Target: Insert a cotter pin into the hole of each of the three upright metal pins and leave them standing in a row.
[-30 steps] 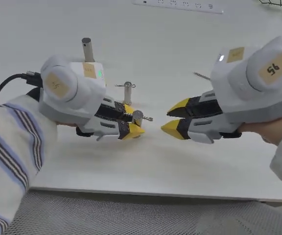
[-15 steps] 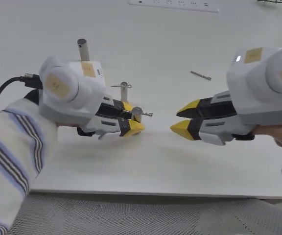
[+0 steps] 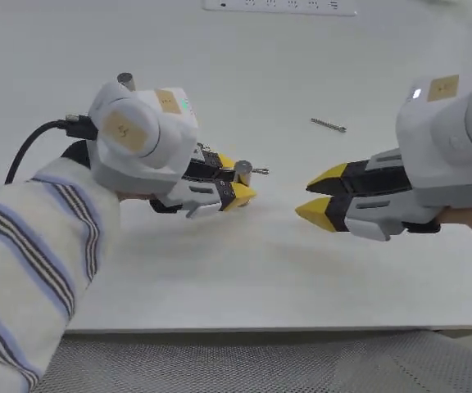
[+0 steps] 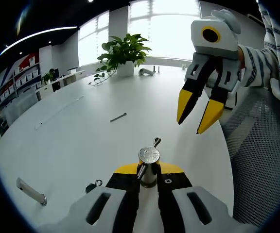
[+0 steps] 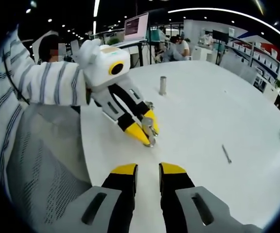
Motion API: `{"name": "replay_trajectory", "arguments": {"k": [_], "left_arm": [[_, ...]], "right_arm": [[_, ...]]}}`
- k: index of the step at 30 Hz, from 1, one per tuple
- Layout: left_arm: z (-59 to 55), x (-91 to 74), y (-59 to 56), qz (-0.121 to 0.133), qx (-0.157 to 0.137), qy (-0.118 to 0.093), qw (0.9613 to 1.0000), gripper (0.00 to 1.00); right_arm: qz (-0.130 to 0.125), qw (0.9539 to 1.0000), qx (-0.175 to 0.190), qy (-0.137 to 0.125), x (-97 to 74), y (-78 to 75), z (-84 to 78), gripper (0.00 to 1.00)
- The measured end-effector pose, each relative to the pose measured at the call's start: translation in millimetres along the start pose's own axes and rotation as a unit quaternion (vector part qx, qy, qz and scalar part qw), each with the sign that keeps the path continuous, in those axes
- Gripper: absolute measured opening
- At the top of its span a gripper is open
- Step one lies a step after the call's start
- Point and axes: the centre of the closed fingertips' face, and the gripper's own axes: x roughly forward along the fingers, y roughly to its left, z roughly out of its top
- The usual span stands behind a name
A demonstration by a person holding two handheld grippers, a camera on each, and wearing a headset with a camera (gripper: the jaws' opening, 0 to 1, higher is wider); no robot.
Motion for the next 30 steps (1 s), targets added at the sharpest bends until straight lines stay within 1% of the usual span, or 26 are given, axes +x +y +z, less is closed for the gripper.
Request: {"name": "replay_trajectory", "arguments": {"k": [4, 8, 10, 13, 18, 23, 30], "left_arm": [[4.9, 7.7, 3.0, 0.005, -0.001, -0.001, 1.0, 0.11], [7.0, 14.2, 8.3, 0.013, -0.001, 0.006, 0.9999, 0.11], [9.5, 17.7, 10.3, 0.012, -0.003, 0.005, 0.9999, 0.11], [10.8, 23.4, 12.3, 0.014, 0.003, 0.011, 0.9998, 0.11], [12.8, 27.1, 12.7, 0.014, -0.001, 0.007, 0.9999, 0.11], [10.6, 29.6, 12.9, 0.016, -0.001, 0.011, 0.9998, 0.11], [11.9, 32.0, 14.6, 0.021, -0.005, 0.008, 0.9997, 0.11]], "right_arm": [[0.0, 1.0, 0.007, -0.002, -2.3, -1.4, -3.3, 0.19], [0.001, 1.0, 0.008, -0.006, -4.8, -3.1, -3.0, 0.19], [0.003, 0.9999, 0.008, -0.005, -5.4, -3.0, -3.2, 0.19], [0.005, 1.0, 0.007, -0.006, -6.1, -3.2, -3.3, 0.19], [0.006, 0.9999, 0.008, -0.007, -6.6, -3.2, -3.2, 0.19], [0.004, 0.9999, 0.011, -0.006, -6.0, -4.9, -4.2, 0.19], [0.003, 0.9999, 0.012, -0.006, -6.0, -5.2, -4.8, 0.19]]}}
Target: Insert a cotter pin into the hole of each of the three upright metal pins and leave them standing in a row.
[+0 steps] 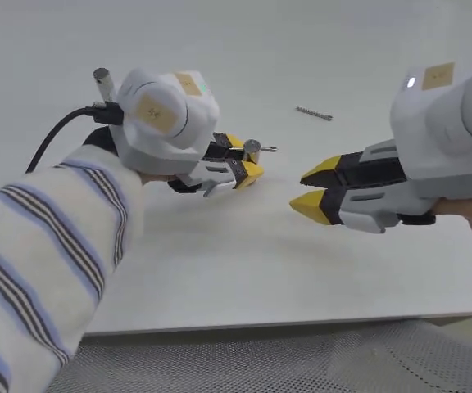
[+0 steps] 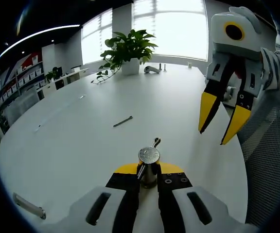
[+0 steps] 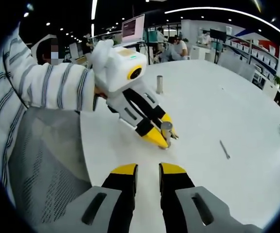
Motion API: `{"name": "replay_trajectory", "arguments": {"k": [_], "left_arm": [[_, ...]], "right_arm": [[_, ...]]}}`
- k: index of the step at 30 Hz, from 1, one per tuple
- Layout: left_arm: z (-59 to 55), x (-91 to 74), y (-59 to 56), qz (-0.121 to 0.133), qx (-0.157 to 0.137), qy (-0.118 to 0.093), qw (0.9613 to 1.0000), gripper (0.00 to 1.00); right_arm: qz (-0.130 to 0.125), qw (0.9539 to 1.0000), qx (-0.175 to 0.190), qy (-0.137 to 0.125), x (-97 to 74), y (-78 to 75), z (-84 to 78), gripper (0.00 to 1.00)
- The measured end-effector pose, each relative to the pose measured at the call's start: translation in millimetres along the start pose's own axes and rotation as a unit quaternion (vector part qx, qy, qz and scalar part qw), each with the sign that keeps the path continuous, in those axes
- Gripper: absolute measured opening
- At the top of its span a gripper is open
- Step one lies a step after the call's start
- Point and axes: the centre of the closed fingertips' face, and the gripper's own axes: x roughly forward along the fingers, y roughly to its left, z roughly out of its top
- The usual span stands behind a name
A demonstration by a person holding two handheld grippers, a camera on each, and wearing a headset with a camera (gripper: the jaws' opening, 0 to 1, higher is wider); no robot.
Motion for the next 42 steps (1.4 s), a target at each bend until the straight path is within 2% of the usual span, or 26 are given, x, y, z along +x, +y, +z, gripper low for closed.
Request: {"name": "replay_trajectory", "arguments": {"k": [13, 21, 25, 29, 35, 42], "left_arm": [[3.3, 4.4, -2.1, -0.003, -0.007, -0.01, 0.9999, 0.11], [4.7, 4.2, -2.6, -0.008, 0.015, -0.011, 0.9998, 0.12], [5.9, 3.4, -2.9, -0.007, 0.013, -0.013, 0.9998, 0.12], [13.9, 0.6, -2.6, -0.009, 0.006, -0.028, 0.9995, 0.13], [16.2, -2.8, -0.6, -0.011, 0.011, -0.029, 0.9995, 0.19], [23.1, -15.3, -1.3, -0.013, 0.028, -0.037, 0.9988, 0.31]], "right_arm": [[0.0, 1.0, 0.004, 0.002, -0.1, -2.5, -3.0, 0.19], [0.0, 1.0, 0.003, 0.002, 0.1, -2.0, -2.4, 0.2], [0.0, 1.0, 0.002, 0.002, 0.3, -1.6, -1.9, 0.2], [0.0, 1.0, -0.001, 0.003, 0.9, -0.7, -1.4, 0.21], [0.0, 1.0, -0.005, 0.002, 1.0, 0.3, 1.5, 0.22], [-0.005, 1.0, -0.008, 0.003, 1.6, -3.5, 3.2, 0.22]]}}
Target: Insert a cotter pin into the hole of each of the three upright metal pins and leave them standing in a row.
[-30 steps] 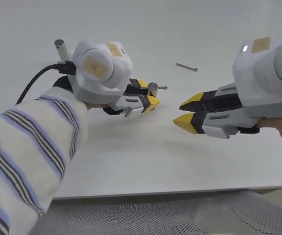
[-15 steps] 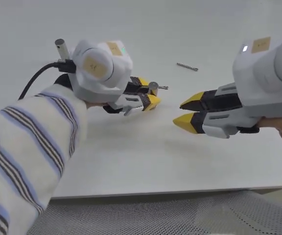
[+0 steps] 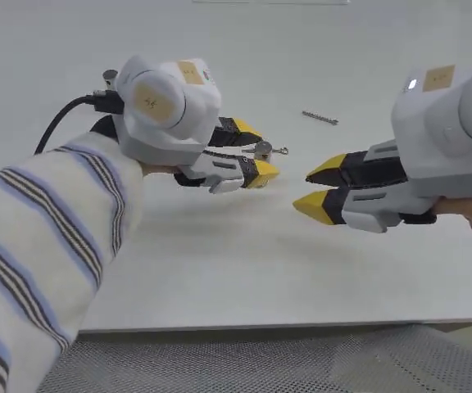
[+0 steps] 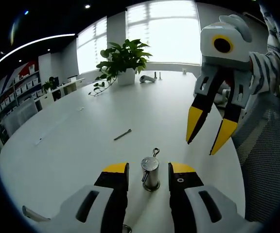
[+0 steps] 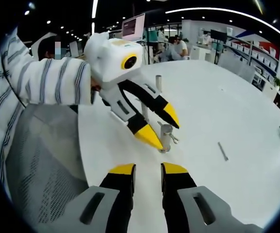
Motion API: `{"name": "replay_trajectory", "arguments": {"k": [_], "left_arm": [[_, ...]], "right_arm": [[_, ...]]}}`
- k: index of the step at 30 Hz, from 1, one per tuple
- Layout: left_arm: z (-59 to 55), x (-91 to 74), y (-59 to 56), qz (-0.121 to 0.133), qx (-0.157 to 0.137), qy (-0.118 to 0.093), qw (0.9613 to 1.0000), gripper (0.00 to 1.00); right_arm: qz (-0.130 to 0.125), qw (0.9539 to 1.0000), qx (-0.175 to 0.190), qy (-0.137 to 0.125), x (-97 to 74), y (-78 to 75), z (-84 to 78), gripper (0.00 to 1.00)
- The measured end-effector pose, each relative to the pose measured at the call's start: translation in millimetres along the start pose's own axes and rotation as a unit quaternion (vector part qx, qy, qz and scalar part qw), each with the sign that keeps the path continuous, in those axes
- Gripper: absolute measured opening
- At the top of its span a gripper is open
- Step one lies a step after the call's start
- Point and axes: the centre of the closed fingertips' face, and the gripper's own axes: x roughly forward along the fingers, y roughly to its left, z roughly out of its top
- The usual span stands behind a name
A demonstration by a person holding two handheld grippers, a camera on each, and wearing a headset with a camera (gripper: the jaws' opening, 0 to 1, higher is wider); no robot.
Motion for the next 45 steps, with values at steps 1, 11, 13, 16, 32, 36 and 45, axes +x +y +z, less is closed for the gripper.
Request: {"name": "replay_trajectory", "arguments": {"k": [1, 11, 13, 16, 32, 36, 45], "left_arm": [[1.9, -3.1, 0.7, 0.0, 0.002, -0.002, 1.0, 0.32], [12.3, -38.4, 19.4, 0.02, 0.049, 0.01, 0.9985, 0.4], [12.6, -45.7, 22.0, 0.021, 0.05, 0.011, 0.9984, 0.4], [4.9, -58.8, 23.4, 0.02, 0.062, 0.03, 0.9974, 0.41], [-34.9, -80.4, 36.7, 0.026, 0.026, 0.064, 0.9973, 0.31], [-41.3, -78.5, 34.6, 0.019, 0.021, 0.071, 0.9971, 0.31], [-53.4, -86.0, 32.5, 0.021, 0.009, 0.077, 0.9967, 0.31]], "right_arm": [[0.0, 1.0, -0.001, 0.0, 0.1, -1.0, 0.6, 0.22], [0.0, 0.9999, -0.016, 0.007, 3.5, -13.8, 6.6, 0.22], [0.002, 0.9999, -0.016, 0.005, 4.5, -16.5, 8.9, 0.22], [0.007, 0.9999, -0.014, 0.003, 7.0, -21.0, 11.9, 0.22], [0.016, 0.9995, -0.025, 0.012, 23.1, -40.9, 20.2, 0.19], [0.018, 0.9994, -0.025, 0.017, 24.6, -41.6, 19.8, 0.16], [0.026, 0.9985, -0.04, 0.028, 29.3, -36.4, 20.3, 0.1]]}}
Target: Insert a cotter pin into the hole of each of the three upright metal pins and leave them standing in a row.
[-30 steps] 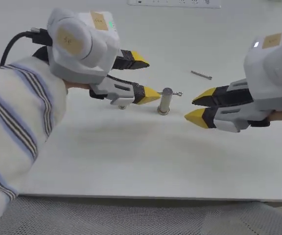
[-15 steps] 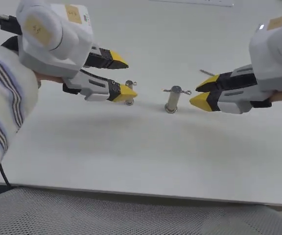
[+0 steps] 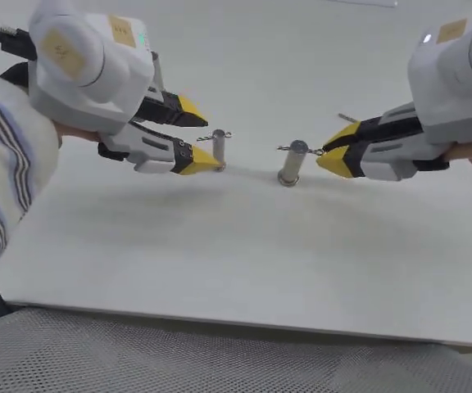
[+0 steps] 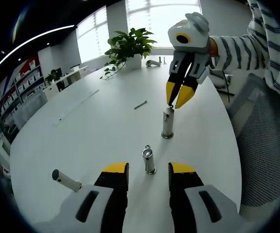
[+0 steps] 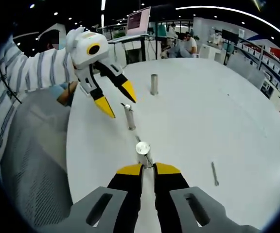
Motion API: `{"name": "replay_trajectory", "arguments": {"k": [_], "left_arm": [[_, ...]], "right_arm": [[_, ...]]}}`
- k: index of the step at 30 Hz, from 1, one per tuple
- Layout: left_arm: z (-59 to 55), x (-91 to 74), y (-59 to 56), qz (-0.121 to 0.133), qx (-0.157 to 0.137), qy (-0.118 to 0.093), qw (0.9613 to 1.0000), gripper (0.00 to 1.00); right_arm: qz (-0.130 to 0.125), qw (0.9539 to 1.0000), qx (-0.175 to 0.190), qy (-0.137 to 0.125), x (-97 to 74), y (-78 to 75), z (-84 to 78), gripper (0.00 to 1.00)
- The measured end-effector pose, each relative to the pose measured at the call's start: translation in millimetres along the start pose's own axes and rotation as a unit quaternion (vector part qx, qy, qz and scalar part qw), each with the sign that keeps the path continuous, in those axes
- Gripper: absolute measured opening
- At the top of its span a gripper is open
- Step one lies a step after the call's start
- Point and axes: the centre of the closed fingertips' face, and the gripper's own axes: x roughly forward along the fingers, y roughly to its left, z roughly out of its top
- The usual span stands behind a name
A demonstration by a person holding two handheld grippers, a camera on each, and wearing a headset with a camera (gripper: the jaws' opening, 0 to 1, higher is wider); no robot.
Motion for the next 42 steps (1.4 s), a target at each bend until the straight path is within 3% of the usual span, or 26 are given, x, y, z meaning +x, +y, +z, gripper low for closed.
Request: {"name": "replay_trajectory", "arguments": {"k": [14, 25, 32, 37, 39, 42], "left_arm": [[-23.3, -17.1, 10.1, 0.024, -0.02, 0.013, 0.9994, 0.32], [-37.7, -28.4, 22.4, 0.043, -0.036, 0.022, 0.9982, 0.32], [-46.5, -30.7, 42.4, 0.072, -0.056, 0.026, 0.9955, 0.33], [-54.6, -30.1, 61.6, 0.098, -0.091, 0.028, 0.9906, 0.36], [-59.9, -30.1, 72.4, 0.116, -0.084, 0.038, 0.9889, 0.38], [-58.2, -27.5, 79.8, 0.12, -0.106, 0.021, 0.9869, 0.45]], "right_arm": [[-0.006, 0.9997, -0.017, 0.017, 3.3, 1.9, -0.7, 0.09], [-0.004, 0.9999, -0.01, 0.011, 5.4, 5.6, 6.8, 0.1], [-0.007, 0.9998, -0.012, 0.012, 1.0, 5.9, 7.3, 0.13], [-0.014, 0.9998, -0.013, 0.008, -7.3, 8.0, 5.8, 0.18], [-0.015, 0.9998, -0.007, 0.007, -10.7, 11.1, 3.8, 0.19], [-0.013, 0.9999, 0.004, 0.004, -13.5, 15.7, 0.6, 0.25]]}}
